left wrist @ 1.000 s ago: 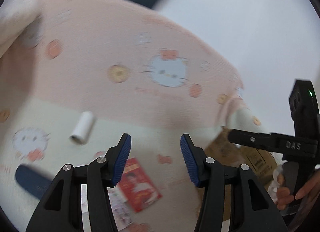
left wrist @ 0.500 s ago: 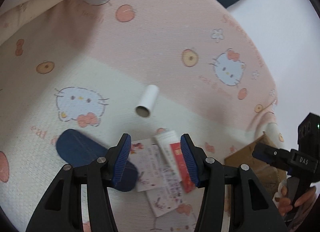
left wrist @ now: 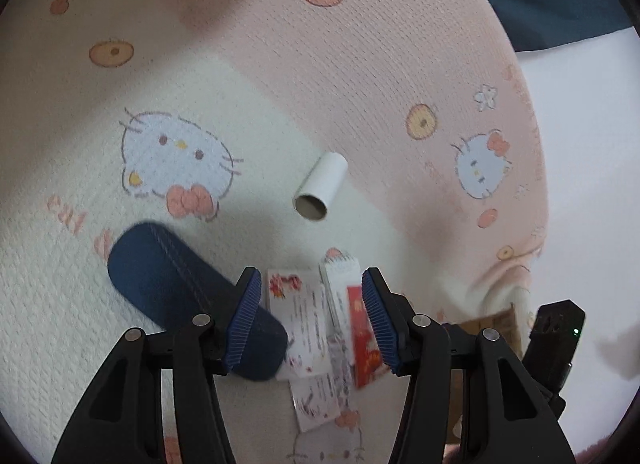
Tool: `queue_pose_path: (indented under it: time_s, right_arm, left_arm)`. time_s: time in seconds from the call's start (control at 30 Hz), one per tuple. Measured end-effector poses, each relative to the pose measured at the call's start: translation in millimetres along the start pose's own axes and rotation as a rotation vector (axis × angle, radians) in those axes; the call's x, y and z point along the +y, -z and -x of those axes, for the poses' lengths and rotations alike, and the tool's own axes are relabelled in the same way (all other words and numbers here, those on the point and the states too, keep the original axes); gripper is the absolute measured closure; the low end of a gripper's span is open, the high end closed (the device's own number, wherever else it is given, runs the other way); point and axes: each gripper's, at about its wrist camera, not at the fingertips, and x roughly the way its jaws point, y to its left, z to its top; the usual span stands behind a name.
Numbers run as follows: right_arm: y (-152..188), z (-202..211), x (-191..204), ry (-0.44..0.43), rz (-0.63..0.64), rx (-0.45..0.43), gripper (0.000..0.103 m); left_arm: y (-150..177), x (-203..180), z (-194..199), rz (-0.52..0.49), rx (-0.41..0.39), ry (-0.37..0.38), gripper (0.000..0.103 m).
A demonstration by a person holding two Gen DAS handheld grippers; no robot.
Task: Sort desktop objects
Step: 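Lower the right gripper around the white paper roll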
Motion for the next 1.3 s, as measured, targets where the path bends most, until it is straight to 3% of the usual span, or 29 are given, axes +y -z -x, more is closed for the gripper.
queue_pose_path:
  time_s: [0.17, 0.3, 0.4, 0.5, 0.57, 0.63, 0.7, 0.77, 0.9, 1.03, 1.2, 1.3]
  right_arm:
    - [-12, -26, -7, -0.035, -0.025, -0.028, 0.033]
    - [-20, -56, -24, -0.067, -0.146, -0.032, 0.033]
    - [-29, -72, -33, -0.049, -0.215, -0.084, 0.033]
    - [-38, -86, -40, -0.103, -0.279, -0.087, 0.033]
    - [-44, -95, -43, -0.125, -0.299, -0.080, 0.041]
    - [-52, -105, -44, -0.120, -0.304, -0.081, 0.071]
    - [-58, -117, -43, -0.095, -0.311, -0.063, 0.083]
    - [-62, -126, -44, -0.115, -0.324, -0.059, 0.084]
    - [-71, -146, -46, -0.172, -0.384, -0.025, 0.083]
    - [-79, -160, -52, -0.190, -0.467, -0.033, 0.083]
    - [-79, -183, -58, -0.292, -0.568, 0.019, 0.083]
    - [-74, -188, -62, -0.342, -0.632, 0.000, 0.082]
  left_arm:
    - [-18, -6, -20, -0.001, -0.002, 0.005, 0.043]
    - [-32, -5, -48, 0.009, 0.036, 0.003, 0.043]
    - [-42, -7, -70, -0.015, 0.028, -0.039, 0.043]
    - [-51, -7, -88, -0.023, 0.012, -0.098, 0.043]
    - [-58, -11, -101, -0.036, 0.031, -0.118, 0.044]
    - [-64, -18, -110, -0.069, 0.021, -0.133, 0.045]
    - [-67, -24, -119, -0.090, 0.015, -0.147, 0.058]
    - [-73, -25, -129, -0.078, 0.016, -0.175, 0.066]
    - [-83, -14, -148, -0.006, 0.038, -0.193, 0.069]
    - [-85, 0, -157, 0.085, 0.064, -0.174, 0.073]
    - [-80, 5, -165, 0.125, 0.102, -0.113, 0.074]
    - [-81, 7, -167, 0.137, 0.109, -0.091, 0.075]
